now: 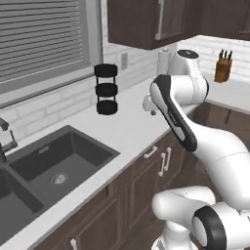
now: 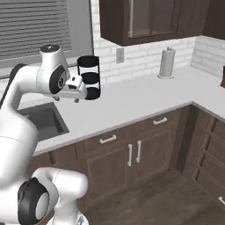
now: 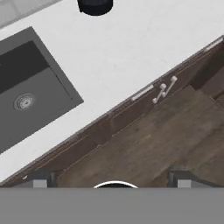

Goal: Take a straw from the drawer in front and place it inside the glass cup on the dining counter.

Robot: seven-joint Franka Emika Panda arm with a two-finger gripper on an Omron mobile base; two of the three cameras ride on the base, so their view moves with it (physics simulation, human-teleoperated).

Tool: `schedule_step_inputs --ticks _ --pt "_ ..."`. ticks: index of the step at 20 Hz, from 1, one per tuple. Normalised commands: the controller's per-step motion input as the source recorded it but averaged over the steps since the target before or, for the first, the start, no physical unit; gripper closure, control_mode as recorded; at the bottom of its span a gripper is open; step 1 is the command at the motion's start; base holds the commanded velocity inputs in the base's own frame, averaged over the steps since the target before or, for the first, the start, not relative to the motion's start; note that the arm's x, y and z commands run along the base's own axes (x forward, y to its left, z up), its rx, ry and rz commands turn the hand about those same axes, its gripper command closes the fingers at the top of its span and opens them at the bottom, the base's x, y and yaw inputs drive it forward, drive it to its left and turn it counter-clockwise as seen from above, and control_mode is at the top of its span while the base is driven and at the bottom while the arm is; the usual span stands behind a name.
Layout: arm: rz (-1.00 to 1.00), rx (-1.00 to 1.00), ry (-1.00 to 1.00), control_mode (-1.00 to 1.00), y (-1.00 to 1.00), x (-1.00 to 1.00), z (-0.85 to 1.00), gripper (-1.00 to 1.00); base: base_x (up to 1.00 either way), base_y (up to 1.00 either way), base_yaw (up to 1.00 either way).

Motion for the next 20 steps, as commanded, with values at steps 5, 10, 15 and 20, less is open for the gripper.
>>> schedule_step_inputs --ticks 5,10,15,20 --pt "0.00 0.00 0.00 1.00 0.00 0.00 0.00 -1.00 0.29 0.53 -0.51" --pt "0.00 0.00 0.00 1.00 0.00 0.00 0.00 -1.00 0.01 0.67 -0.47" --pt "0.00 0.00 0.00 1.00 0.00 0.00 0.00 -1.00 0.00 0.71 -0.46" --pt "-0.14 0.12 0.03 -1.00 0.00 0.00 0.00 -1.00 0.00 0.34 -0.26"
